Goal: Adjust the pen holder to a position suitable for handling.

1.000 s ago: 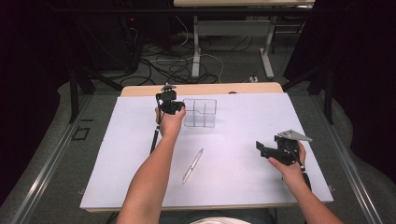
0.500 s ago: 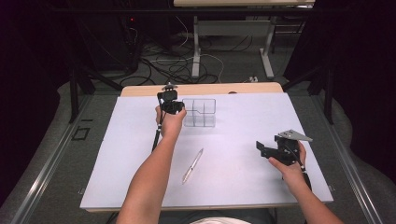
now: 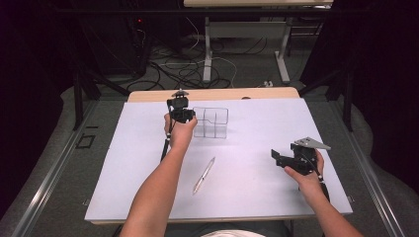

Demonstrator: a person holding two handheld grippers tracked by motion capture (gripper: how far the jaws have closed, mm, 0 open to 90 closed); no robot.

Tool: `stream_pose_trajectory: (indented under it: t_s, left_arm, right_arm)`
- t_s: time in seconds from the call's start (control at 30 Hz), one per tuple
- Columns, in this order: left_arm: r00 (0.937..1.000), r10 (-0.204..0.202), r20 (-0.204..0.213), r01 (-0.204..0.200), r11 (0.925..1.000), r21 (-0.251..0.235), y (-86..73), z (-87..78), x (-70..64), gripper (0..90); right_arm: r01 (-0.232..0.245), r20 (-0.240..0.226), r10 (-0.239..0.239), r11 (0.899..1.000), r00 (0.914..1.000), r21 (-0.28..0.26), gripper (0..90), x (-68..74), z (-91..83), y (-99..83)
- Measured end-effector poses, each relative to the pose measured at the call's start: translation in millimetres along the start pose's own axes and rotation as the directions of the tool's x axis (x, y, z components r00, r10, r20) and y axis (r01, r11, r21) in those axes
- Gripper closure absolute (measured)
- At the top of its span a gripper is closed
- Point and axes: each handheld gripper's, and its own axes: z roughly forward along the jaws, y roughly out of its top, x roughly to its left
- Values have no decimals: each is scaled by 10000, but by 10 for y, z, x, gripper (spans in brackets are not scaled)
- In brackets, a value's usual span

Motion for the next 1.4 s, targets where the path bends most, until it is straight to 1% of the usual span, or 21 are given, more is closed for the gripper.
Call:
stream_pose_trajectory:
  t_s: [0.1,0.13,0.17,0.2,0.3,0.33,0.37,0.43,0.47,0.53,0.57,0.6,0.67,0.73,1.0,1.1,1.17,1.2,1.27,1.4]
  left_arm:
    - [10000,-40,-13,40,10000,-20,-41,-29,-13,874]
    - [10000,-41,85,41,10000,37,-56,-43,-8,873]
    - [9999,-67,115,68,10000,-24,-75,-49,-10,872]
    - [9999,-56,127,56,10000,21,-86,-61,-11,872]
    - [9996,-209,199,209,9998,20,-127,-92,-12,872]
    - [9997,-147,218,146,9999,14,-140,-99,-9,872]
    - [9995,-204,225,205,9998,-59,-155,-103,-16,872]
    - [9995,-171,254,173,9998,-66,-177,-116,-23,871]
    - [9997,-110,229,110,9999,20,-184,-129,-21,871]
    - [9994,-195,296,194,9998,28,-204,-143,-29,870]
    - [9996,-165,250,165,9999,-1,-216,-146,-31,869]
    - [9995,-205,253,204,9998,75,-223,-158,-33,869]
    - [9990,-380,217,380,9993,28,-246,-168,-48,868]
    - [9990,-391,228,389,9992,94,-262,-184,-62,867]
    - [9978,-503,443,500,9987,69,-331,-218,-90,857]
    - [9963,-605,618,602,9982,67,-351,-225,-82,854]
    - [9938,-737,836,732,9973,88,-362,-228,-72,849]
    - [9931,-759,892,753,9971,106,-365,-229,-67,847]
    - [9930,-738,921,731,9973,107,-368,-231,-65,845]
    - [9921,-729,1019,718,9973,140,-385,-238,-68,842]
  right_arm:
    - [-34,-16,34,10000,10000,24,161,6,1,0]
    - [-22,-18,22,10000,10000,28,162,8,1,-1]
    - [-39,19,39,10000,10000,-5,162,13,5,-3]
    - [-39,19,39,10000,10000,-5,162,13,5,-3]
    - [-44,-26,44,10000,10000,64,162,13,4,-4]
    - [-39,-23,39,10000,10000,64,162,13,4,-4]
    - [-39,-13,39,10000,10000,53,162,13,3,-3]
    - [-48,37,48,10000,10000,-1,162,13,5,-3]
    - [-86,-5,87,10000,10000,46,162,14,1,-3]
    - [-85,3,85,9999,10000,64,161,13,2,-4]
    - [-91,2,91,9999,10000,63,162,13,2,-4]
    - [-94,5,94,9999,10000,69,162,14,2,-4]
    - [-93,7,93,9999,10000,75,162,14,3,-6]
    - [-97,9,96,9999,10000,81,162,14,4,-7]
    - [-138,27,138,9998,9999,105,162,16,9,-11]
    - [-154,9,154,9998,9999,112,162,16,13,-13]
    - [-165,12,165,9998,9999,127,162,16,15,-14]
    - [-88,25,88,9999,10000,110,162,9,17,-13]
    - [-167,30,166,9998,9999,129,162,13,17,-14]
    - [-171,32,170,9997,9998,146,162,10,19,-16]
